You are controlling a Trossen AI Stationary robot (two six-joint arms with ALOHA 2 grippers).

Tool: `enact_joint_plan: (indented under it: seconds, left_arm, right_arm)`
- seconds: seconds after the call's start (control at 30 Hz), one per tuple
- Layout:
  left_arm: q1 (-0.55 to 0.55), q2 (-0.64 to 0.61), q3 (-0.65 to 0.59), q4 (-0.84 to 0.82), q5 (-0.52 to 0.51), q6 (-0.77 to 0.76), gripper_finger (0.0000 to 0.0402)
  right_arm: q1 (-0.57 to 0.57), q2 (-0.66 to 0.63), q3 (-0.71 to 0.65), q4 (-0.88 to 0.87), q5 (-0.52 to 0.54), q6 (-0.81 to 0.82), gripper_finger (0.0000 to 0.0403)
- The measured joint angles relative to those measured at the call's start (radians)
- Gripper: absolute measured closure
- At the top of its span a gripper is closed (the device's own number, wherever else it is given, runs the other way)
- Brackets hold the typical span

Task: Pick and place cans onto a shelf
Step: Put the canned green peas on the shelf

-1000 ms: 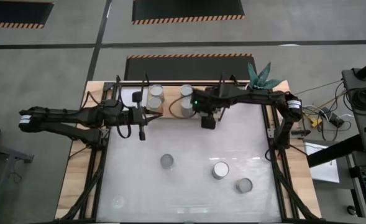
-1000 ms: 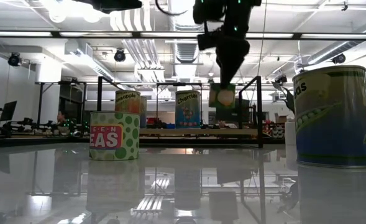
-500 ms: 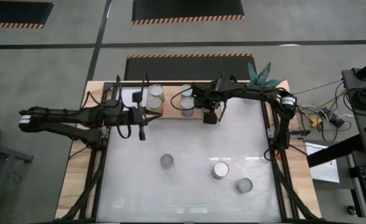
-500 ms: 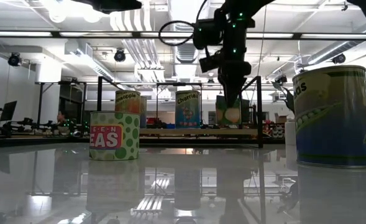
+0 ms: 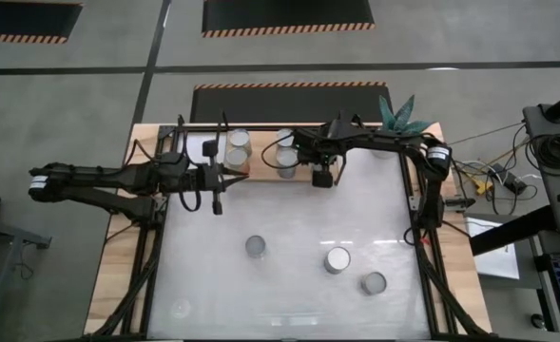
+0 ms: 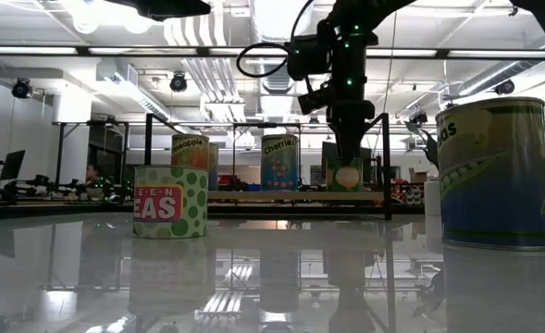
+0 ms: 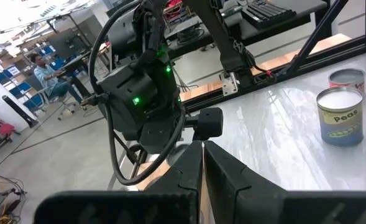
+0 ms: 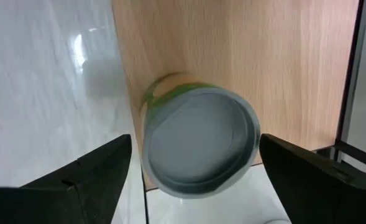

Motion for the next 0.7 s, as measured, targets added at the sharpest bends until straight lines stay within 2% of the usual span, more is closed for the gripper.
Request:
enact_joint_plan:
  seconds: [0.4, 0.6, 0.7]
  left_arm:
    - [0.000, 0.000, 0.000, 0.001, 0.000, 0.000, 0.0402]
    - [0.000, 0.000, 0.000, -0.005, 0.000, 0.018, 0.0402]
    - [0.000, 0.000, 0.000, -0.005, 0.000, 0.018, 0.0402]
  right_arm:
    - [0.013, -0.011, 0.127, -0.100, 0.021, 0.039, 0.0077]
    - [0.107, -0.012, 0.200, -0.215, 0.012, 0.197, 0.0077]
    - [0.174, -0.016, 0.202, -0.197, -0.056, 0.242, 0.0078]
